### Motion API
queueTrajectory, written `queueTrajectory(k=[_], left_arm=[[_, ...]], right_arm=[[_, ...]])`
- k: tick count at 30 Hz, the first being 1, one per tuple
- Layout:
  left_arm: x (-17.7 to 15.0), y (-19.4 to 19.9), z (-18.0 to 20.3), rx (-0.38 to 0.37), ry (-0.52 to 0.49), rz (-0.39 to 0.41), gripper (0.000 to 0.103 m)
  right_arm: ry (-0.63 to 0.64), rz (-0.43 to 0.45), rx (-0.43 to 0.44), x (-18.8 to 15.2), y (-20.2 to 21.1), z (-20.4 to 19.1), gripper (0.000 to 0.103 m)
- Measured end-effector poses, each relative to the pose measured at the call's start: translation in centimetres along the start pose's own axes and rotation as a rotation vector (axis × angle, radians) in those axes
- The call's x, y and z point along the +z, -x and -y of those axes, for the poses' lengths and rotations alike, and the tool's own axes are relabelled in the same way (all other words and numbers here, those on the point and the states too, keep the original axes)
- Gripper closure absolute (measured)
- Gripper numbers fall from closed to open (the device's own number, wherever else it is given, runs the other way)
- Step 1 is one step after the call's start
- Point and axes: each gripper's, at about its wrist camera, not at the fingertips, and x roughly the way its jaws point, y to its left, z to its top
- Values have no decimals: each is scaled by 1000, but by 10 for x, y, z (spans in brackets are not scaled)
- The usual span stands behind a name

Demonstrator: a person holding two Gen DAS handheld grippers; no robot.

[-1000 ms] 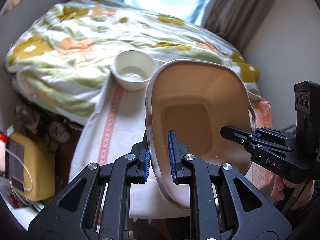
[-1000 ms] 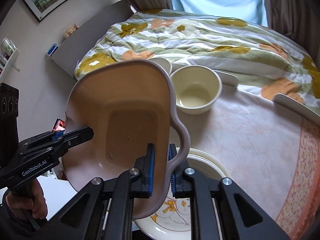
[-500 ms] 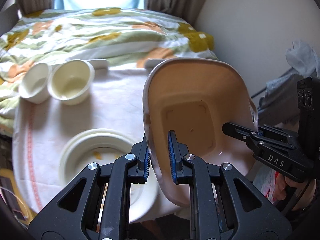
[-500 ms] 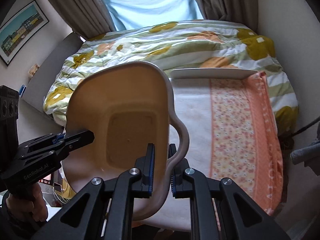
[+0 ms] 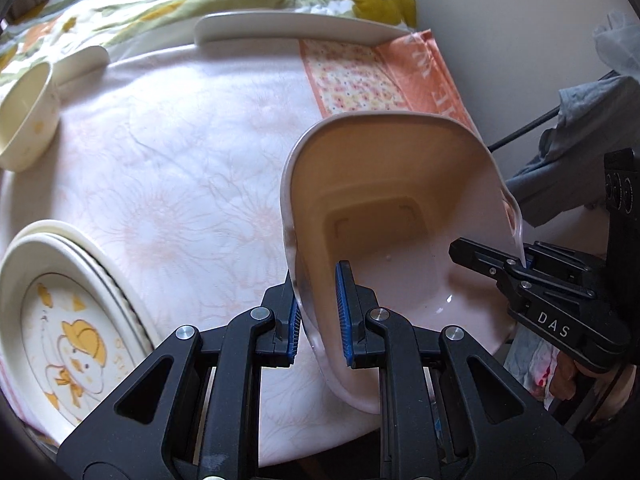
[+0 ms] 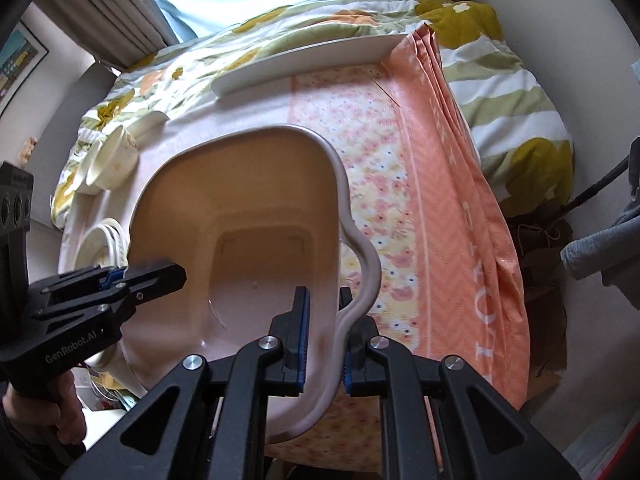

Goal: Organize plates and bowls
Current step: 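Carry the pink basin with both grippers and lower it onto the orange runner, then open both grippers to release the pink basin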

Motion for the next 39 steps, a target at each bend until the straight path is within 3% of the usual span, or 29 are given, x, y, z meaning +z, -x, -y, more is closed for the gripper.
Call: queueTrajectory(k=[13, 17, 18, 20, 21, 22, 24, 26, 28, 33, 39], left_arm=[[0, -16, 1, 18, 4, -14, 89], [1, -21, 2, 65, -5, -27, 87], [0, -21, 2, 77, -6, -28, 82], [0, -20, 2, 106, -10, -23, 60], [0, -19, 3, 114, -14, -14, 40], [0, -16, 3, 117, -17, 0, 28], [0, -9, 4, 115, -20, 24, 26], [2, -6, 4, 125, -21, 25, 25], [3, 1, 3, 145, -18, 30, 25], [1, 36, -5, 177, 24, 80, 25], [-3, 108, -28, 243, 62, 197, 25]], right_arm=[[15, -27, 13, -11, -18, 22, 91], [5, -38, 11, -13, -19, 24, 91], [2, -36, 11, -13, -19, 25, 91], [3, -27, 14, -13, -17, 24, 91], [7, -24, 12, -13, -17, 24, 91], [11, -18, 3, -13, -16, 24, 88], [19, -2, -18, -14, -12, 24, 71], [11, 28, -11, -16, -7, 27, 25], [3, 65, -6, -17, 1, 29, 4], [27, 127, -8, -14, 28, 29, 1], [78, 272, 135, 17, 82, -1, 1]])
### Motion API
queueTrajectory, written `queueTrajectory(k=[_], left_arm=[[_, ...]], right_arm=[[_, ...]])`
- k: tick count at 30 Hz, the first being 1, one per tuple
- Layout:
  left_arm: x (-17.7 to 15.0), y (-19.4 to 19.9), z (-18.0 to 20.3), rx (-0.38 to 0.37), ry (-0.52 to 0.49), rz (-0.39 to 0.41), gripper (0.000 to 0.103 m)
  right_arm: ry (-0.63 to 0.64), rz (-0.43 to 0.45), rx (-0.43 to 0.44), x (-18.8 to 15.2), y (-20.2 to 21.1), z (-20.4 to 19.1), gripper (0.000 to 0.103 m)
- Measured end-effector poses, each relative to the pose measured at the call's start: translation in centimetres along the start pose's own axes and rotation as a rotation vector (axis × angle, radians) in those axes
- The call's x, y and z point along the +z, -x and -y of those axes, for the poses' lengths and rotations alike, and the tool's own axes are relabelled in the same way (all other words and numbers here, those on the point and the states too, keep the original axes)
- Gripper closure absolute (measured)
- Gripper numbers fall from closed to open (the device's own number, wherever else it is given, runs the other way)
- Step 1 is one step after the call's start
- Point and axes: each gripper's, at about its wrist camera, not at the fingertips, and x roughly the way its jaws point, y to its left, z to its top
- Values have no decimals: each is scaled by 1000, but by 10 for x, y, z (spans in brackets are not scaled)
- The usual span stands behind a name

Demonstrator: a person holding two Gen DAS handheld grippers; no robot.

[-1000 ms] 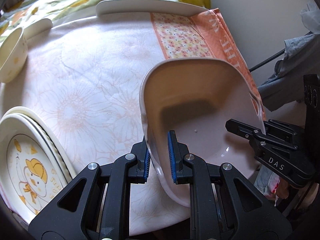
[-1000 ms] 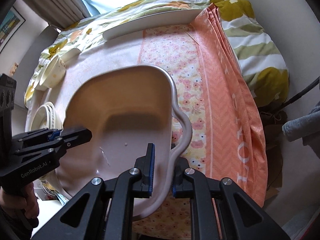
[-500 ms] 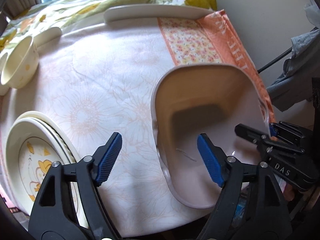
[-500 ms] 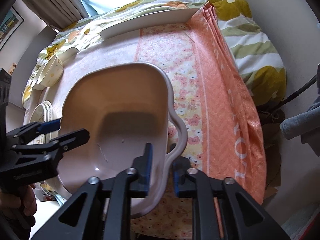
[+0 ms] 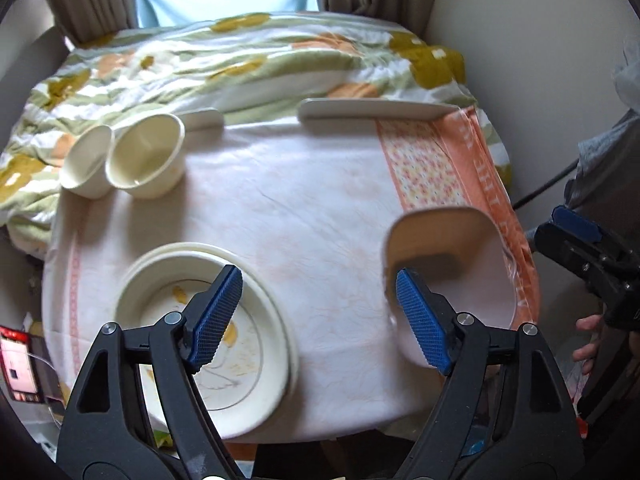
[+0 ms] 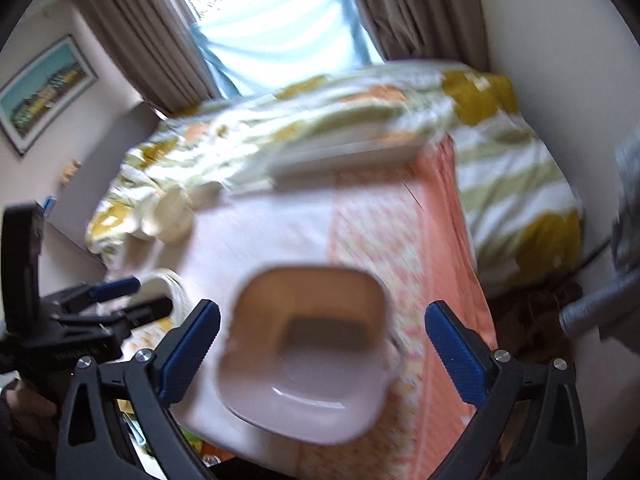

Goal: Organize plates and bowls
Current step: 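Open both grippers to release the pink basin, then move both grippers to the cream bowl beside the white bowl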

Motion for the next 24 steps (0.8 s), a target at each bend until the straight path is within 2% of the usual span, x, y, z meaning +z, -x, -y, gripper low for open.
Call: queueTrajectory(k=[2, 7, 12, 16, 22, 24], left_arm=[[7, 18, -16, 27, 17, 35, 25], [23, 48, -72, 86, 70, 89, 24], [41, 54, -133, 55, 134, 98, 24], [54, 40, -180, 17, 175, 79, 24], [69, -7, -233, -42, 206, 10, 24], [71, -25, -245, -60, 208, -10, 25]], right_arm=[[45, 15, 43, 20, 5, -21, 1], [132, 15, 82, 58, -2, -77, 1], [163, 41, 73, 80, -20, -126, 1], [142, -21, 81, 95, -60, -154, 1], [77, -88, 65, 103, -126, -185, 2], [50, -106, 59, 104, -151, -193, 6]])
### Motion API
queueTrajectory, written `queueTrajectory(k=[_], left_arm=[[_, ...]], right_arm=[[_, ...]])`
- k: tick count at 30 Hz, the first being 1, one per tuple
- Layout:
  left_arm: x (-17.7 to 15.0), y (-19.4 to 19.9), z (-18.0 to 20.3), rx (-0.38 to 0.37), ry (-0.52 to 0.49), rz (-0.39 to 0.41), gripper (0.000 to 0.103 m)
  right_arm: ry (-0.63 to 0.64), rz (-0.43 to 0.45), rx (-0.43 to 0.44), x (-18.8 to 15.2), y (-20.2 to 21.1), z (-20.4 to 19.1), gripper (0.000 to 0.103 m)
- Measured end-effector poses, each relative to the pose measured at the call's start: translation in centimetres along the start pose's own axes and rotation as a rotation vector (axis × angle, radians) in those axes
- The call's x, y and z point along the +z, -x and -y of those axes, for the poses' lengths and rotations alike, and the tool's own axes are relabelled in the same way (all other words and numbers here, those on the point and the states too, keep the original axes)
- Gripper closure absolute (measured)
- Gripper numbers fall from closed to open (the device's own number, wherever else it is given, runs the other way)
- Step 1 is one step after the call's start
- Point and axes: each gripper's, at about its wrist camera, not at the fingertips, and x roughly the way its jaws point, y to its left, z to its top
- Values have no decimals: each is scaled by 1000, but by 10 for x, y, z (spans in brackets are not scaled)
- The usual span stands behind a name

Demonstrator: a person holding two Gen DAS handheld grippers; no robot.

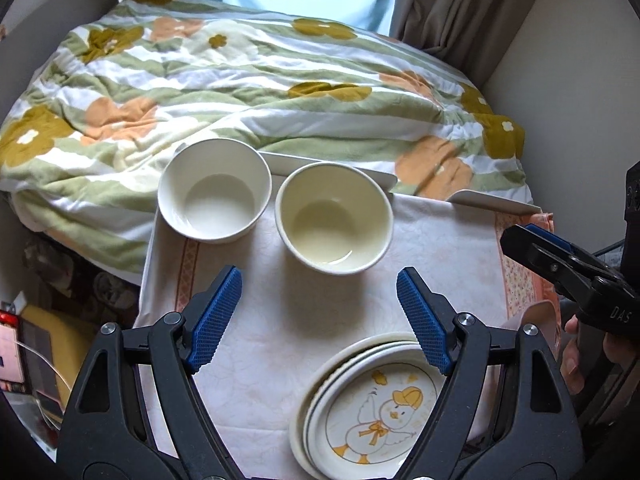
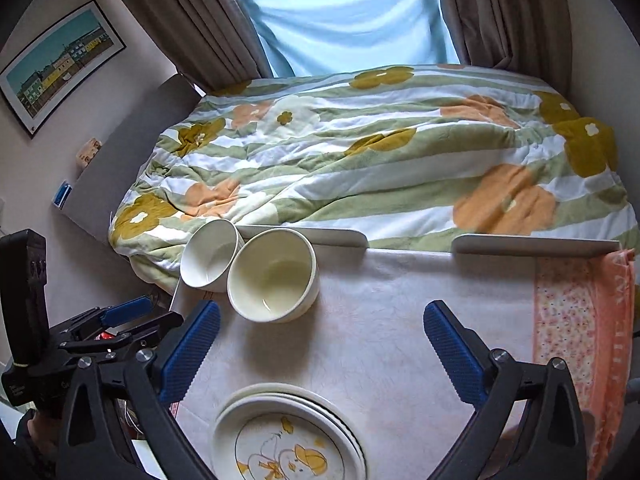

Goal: Organize plates and bowls
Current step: 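Move both grippers to the cream bowl beside the white bowl, then grasp the rim of the cream bowl with both grippers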

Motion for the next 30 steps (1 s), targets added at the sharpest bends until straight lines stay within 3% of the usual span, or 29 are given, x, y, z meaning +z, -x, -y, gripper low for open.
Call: queueTrajectory(k=[2, 4, 10, 14, 18, 23, 30], left_arm=[[4, -16, -11, -19, -1, -21, 27], [6, -34, -17, -52, 1, -48, 39], [10, -81, -27, -107, -11, -113, 54], [15, -101, -31, -120, -11, -133, 58], [20, -114, -34, -121, -18, -144, 72], [25, -122, -39, -139, -1, -153, 80], [30, -124, -43, -144, 19, -161, 84]], right_arm=[[-34, -28, 3, 0, -25, -3, 18], [-63, -59, -6, -2, -49, -4, 26], [-153, -115, -22, -14, -96, 2, 43], [-175, -139, -27, -11, -114, 1, 52], [-199, -156, -12, -8, -129, -1, 65], [-196, -167, -8, -5, -139, -5, 81], [-174, -174, -38, -4, -141, -6, 86]])
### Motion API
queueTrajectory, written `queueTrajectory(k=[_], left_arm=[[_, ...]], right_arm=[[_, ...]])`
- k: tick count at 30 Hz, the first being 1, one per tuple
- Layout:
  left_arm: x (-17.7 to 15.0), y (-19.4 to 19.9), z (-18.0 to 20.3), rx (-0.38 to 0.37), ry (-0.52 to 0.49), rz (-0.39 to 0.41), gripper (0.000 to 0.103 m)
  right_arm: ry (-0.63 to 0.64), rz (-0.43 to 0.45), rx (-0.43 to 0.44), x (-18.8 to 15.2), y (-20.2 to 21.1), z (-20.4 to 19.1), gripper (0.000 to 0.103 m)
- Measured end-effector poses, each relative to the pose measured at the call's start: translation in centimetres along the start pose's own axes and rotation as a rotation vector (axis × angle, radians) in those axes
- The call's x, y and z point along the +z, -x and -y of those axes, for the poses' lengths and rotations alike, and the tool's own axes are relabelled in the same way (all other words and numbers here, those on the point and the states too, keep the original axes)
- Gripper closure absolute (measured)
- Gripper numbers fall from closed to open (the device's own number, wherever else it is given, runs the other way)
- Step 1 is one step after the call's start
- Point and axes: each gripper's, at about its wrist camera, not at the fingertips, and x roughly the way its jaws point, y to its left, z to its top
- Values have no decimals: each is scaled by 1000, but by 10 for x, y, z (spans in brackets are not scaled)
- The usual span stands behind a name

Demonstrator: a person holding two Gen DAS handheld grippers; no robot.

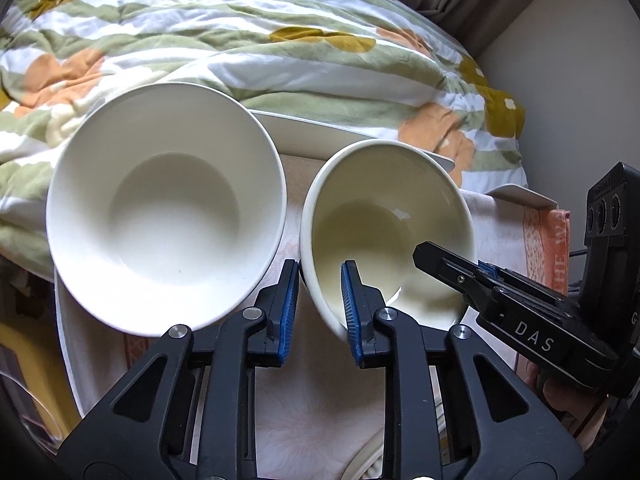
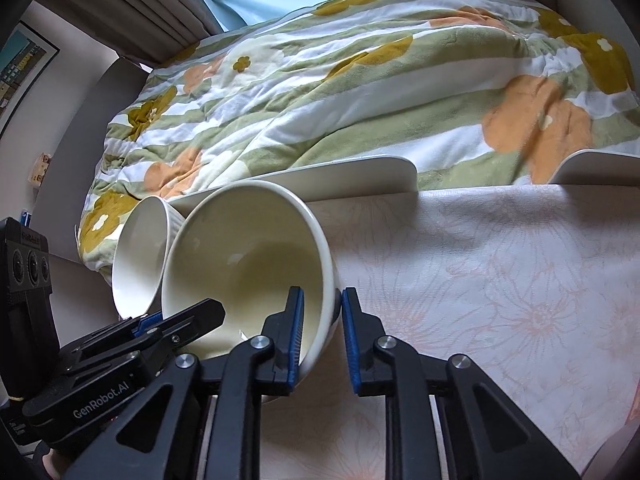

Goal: Organize plates and bowls
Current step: 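Grasp the rim of the cream bowl with both grippers, then carry the cream bowl with both grippers and lower it into the pink basin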

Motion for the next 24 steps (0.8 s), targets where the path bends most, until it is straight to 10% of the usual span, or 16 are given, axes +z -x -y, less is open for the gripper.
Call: queueTrajectory(k=[13, 24], left_arm=[[-2, 12, 14, 16, -1, 14, 89], [-28, 61, 116, 7, -113, 55, 89]], right_arm=[[13, 19, -10, -7, 12, 1, 88], [8, 107, -20, -20, 111, 37, 89]])
